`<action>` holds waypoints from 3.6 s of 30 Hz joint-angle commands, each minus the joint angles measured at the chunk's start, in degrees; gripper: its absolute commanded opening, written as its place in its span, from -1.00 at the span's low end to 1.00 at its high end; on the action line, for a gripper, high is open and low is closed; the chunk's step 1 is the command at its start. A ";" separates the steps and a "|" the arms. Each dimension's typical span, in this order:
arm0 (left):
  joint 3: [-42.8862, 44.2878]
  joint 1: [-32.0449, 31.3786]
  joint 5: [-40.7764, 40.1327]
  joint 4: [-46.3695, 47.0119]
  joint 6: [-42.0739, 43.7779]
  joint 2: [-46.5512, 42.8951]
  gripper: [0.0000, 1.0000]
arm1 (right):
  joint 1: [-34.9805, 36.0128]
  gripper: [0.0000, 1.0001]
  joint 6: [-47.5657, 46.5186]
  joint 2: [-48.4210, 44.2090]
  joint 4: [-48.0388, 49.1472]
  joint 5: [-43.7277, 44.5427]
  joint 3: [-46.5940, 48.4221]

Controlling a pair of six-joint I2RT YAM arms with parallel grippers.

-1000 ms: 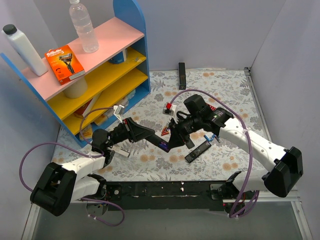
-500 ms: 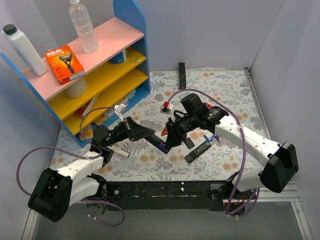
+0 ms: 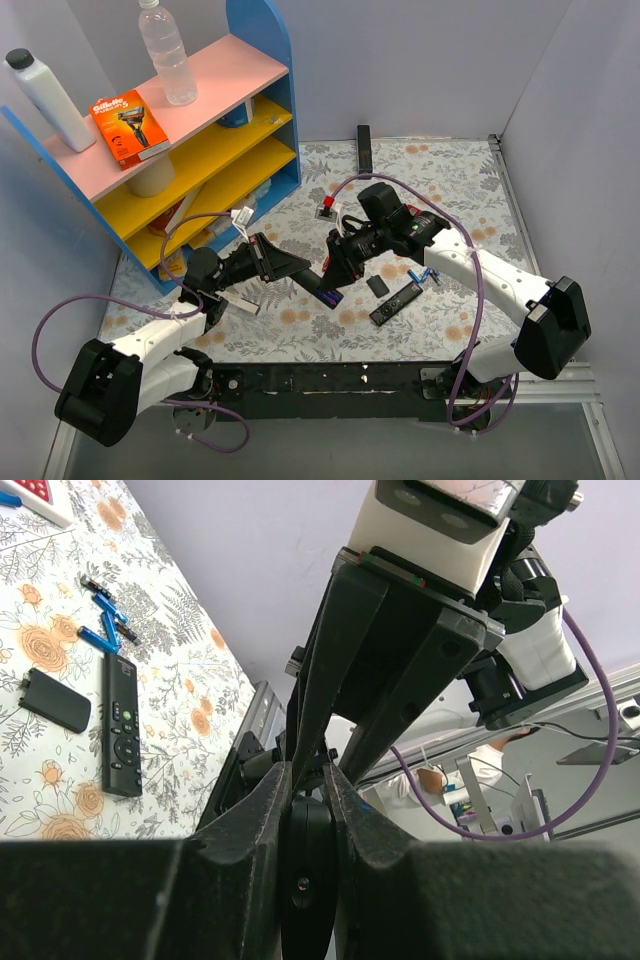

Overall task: Load the batteries into the remote control
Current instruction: Load the battery into the remote control, then pick up the battery cover at the center of the board.

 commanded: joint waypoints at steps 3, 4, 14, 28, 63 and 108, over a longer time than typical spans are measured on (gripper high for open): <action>2.26 -1.29 0.89 5.36 -3.59 -2.44 -1.00 | -0.17 -0.44 -0.09 1.21 4.77 2.96 -0.01; 2.18 -1.29 0.89 5.27 -3.59 -2.44 -1.00 | -0.17 -0.41 0.09 0.95 4.85 3.05 0.08; 2.61 -1.20 -5.08 -12.44 2.37 -4.46 -1.00 | -1.14 0.15 -0.09 -4.59 2.14 17.45 -0.79; 2.35 -1.11 -17.39 -32.52 6.08 -5.96 -1.00 | -5.80 0.61 2.19 -10.76 -4.37 44.86 -12.92; 3.23 -0.58 -18.27 -35.95 5.37 -4.99 -1.00 | -0.35 0.15 8.44 9.47 0.11 60.79 -19.08; 1.56 -0.06 -17.22 -33.14 3.44 -4.37 -1.00 | 1.06 0.43 -1.14 10.26 -5.17 62.65 -11.52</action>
